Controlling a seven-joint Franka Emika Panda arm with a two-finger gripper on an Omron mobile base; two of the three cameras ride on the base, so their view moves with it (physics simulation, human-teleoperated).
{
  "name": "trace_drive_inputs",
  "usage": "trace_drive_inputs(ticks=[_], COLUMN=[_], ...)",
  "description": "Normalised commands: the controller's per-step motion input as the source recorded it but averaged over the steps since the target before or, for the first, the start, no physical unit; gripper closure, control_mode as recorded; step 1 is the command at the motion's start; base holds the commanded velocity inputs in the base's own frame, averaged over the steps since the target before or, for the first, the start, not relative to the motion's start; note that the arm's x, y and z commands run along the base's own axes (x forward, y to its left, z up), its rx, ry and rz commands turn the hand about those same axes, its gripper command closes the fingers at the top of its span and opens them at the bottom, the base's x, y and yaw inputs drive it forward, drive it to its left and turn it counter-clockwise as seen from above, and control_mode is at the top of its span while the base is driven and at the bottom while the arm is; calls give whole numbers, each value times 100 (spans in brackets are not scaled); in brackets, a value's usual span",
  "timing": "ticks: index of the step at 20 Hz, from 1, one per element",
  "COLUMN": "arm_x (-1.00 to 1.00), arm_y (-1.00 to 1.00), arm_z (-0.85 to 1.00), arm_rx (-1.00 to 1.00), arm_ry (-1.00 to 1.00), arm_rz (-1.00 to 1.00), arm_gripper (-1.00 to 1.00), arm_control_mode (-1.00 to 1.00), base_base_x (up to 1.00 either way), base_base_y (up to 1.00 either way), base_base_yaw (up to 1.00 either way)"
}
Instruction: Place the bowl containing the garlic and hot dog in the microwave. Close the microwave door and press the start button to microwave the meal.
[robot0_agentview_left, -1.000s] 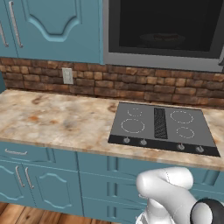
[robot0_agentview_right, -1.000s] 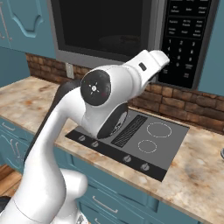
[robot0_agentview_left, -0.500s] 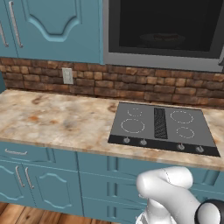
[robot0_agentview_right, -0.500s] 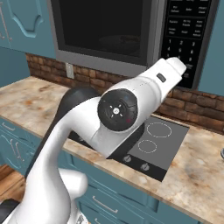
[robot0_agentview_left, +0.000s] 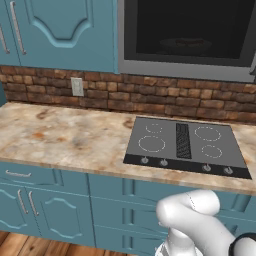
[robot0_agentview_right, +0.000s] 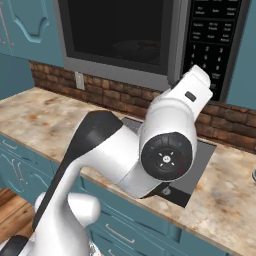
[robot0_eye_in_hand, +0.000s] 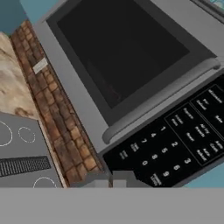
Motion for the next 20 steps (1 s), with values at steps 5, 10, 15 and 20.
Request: trace_drive_inputs(ticks=[5,10,15,20], arm_x=[6,28,41,22], arm_y=[53,27,0,0], arm_z=[-2,-5,-8,0], arm_rx=[-1,-1,-2,0], arm_ry=[-18,-6,0,0], arm_rz=[13,5,0,0], arm_gripper=[100,100,100,100], arm_control_mode=[-100,-100,-100,-100], base_base_x=[0,0,0,0], base_base_y=[0,0,0,0], base_base_yaw=[0,0,0,0])
